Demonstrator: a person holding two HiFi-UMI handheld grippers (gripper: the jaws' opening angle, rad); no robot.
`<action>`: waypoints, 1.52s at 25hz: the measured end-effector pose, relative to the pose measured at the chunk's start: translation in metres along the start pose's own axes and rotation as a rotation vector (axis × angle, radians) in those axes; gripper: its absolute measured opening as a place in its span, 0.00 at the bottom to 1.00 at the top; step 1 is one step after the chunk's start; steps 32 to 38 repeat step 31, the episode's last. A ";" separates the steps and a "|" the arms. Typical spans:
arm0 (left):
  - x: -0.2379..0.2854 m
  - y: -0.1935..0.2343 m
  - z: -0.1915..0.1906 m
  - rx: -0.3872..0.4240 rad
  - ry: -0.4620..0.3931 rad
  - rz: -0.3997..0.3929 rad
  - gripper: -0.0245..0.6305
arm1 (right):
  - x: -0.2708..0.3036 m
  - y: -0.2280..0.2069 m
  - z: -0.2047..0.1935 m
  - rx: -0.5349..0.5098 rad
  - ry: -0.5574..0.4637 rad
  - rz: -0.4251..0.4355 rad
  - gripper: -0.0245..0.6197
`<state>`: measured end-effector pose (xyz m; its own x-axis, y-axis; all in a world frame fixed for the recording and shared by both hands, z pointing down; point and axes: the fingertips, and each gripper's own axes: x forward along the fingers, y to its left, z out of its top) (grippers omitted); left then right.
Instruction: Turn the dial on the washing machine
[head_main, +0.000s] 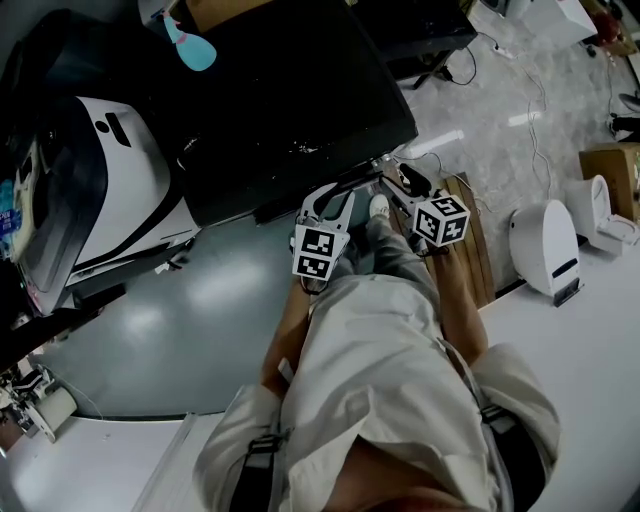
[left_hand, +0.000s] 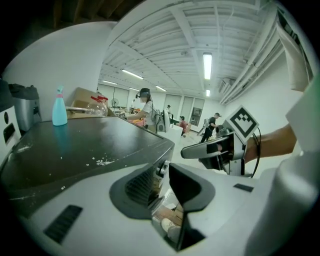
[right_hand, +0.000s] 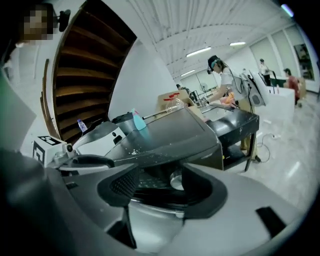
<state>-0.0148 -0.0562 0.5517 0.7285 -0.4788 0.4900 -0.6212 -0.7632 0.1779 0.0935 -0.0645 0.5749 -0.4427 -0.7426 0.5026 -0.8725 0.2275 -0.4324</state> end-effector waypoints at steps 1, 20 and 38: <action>-0.002 0.000 0.002 0.002 -0.007 -0.002 0.20 | -0.004 0.003 0.003 -0.034 -0.004 -0.012 0.45; -0.025 -0.004 0.015 0.048 -0.067 -0.029 0.20 | -0.056 0.036 0.025 -0.207 -0.083 -0.148 0.40; -0.019 -0.019 0.019 0.077 -0.045 -0.026 0.20 | -0.064 0.029 0.019 -0.231 -0.039 -0.158 0.39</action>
